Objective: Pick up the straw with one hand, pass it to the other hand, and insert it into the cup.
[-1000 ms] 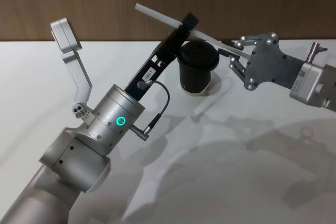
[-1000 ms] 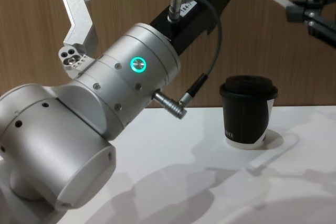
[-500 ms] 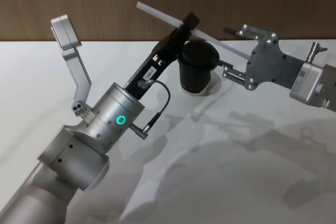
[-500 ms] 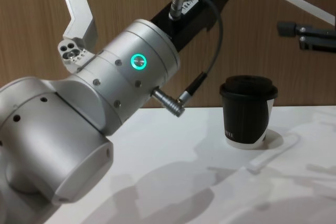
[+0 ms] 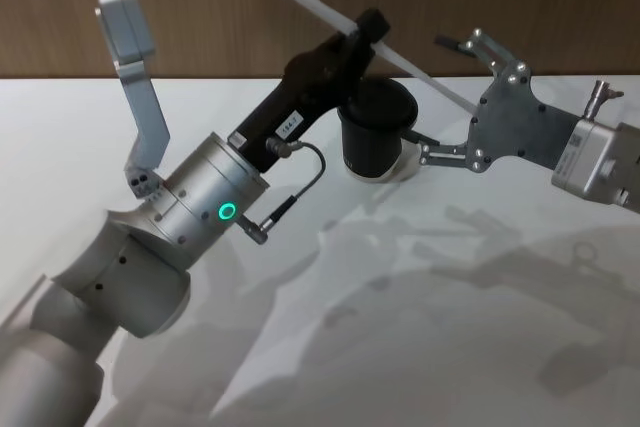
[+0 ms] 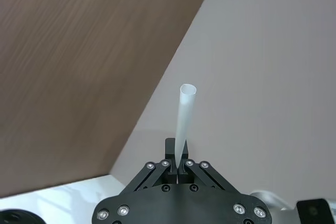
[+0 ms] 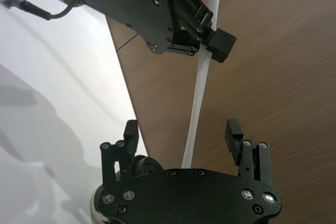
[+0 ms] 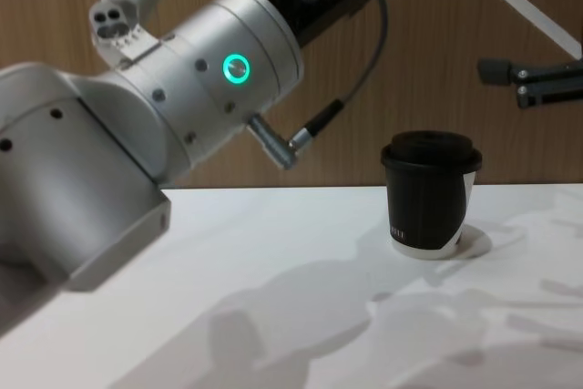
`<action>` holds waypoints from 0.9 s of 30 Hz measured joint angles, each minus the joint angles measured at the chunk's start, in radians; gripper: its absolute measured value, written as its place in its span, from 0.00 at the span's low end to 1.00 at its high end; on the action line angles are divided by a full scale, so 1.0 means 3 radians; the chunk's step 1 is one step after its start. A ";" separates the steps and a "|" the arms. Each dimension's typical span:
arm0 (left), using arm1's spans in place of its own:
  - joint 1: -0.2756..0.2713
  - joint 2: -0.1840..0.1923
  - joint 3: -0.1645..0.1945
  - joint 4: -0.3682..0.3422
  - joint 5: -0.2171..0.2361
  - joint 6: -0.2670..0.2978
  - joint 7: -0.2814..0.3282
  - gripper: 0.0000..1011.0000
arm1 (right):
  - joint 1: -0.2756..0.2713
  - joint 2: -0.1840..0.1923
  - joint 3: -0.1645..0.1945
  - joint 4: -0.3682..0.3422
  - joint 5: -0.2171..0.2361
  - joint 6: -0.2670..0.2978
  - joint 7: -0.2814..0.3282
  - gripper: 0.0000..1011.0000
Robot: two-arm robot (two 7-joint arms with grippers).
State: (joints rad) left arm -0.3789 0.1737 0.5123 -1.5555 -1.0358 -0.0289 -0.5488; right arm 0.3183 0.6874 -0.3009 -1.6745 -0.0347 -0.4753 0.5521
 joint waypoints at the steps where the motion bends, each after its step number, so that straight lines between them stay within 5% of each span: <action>1: -0.0006 0.0009 0.0004 -0.0013 0.0033 -0.0007 0.0010 0.01 | 0.0000 0.0000 0.0000 0.0000 0.0000 0.0000 0.0000 0.99; 14: -0.0201 0.0253 0.0086 -0.0274 0.0605 0.0003 0.0298 0.01 | 0.0000 0.0000 0.0000 0.0000 0.0000 0.0000 0.0000 0.99; 27: -0.0460 0.0502 0.0152 -0.0534 0.1264 0.0229 0.0622 0.01 | 0.0000 0.0000 0.0000 0.0000 0.0000 0.0000 0.0000 0.99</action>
State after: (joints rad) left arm -0.5168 0.3242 0.5580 -1.7156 -0.6567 0.0397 -0.3621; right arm 0.3183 0.6874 -0.3010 -1.6745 -0.0347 -0.4753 0.5521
